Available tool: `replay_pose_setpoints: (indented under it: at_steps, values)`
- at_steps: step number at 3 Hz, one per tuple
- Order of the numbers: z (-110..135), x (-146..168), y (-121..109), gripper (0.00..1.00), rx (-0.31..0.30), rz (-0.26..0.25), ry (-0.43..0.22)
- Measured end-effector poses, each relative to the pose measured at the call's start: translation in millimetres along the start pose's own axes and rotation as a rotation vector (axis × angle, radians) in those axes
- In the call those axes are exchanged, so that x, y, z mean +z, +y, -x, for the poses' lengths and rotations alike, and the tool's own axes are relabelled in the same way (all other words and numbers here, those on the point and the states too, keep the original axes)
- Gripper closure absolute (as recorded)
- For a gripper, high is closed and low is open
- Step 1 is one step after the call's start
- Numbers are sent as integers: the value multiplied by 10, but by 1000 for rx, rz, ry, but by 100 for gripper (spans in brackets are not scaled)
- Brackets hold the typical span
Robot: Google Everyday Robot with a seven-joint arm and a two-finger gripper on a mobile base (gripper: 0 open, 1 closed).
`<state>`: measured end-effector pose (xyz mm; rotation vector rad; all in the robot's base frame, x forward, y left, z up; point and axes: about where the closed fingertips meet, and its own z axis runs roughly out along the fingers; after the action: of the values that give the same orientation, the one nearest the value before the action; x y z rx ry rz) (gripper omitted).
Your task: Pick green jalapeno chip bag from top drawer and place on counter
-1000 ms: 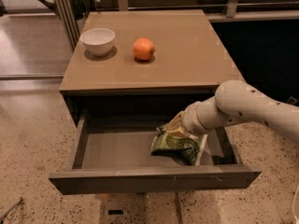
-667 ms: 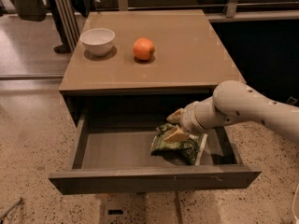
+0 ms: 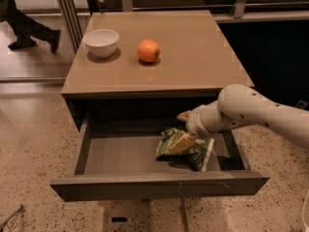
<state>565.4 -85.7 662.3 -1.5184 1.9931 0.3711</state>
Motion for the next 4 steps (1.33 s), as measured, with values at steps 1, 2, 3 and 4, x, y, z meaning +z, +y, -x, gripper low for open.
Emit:
replay_pose_setpoints:
  at_steps: [1, 2, 3, 4]
  values:
    - [-160, 91, 0, 29, 38, 8, 26]
    - [-297, 221, 46, 27, 65, 33, 59]
    - [-298, 223, 46, 46, 65, 34, 60]
    - [-298, 222, 46, 69, 65, 34, 60]
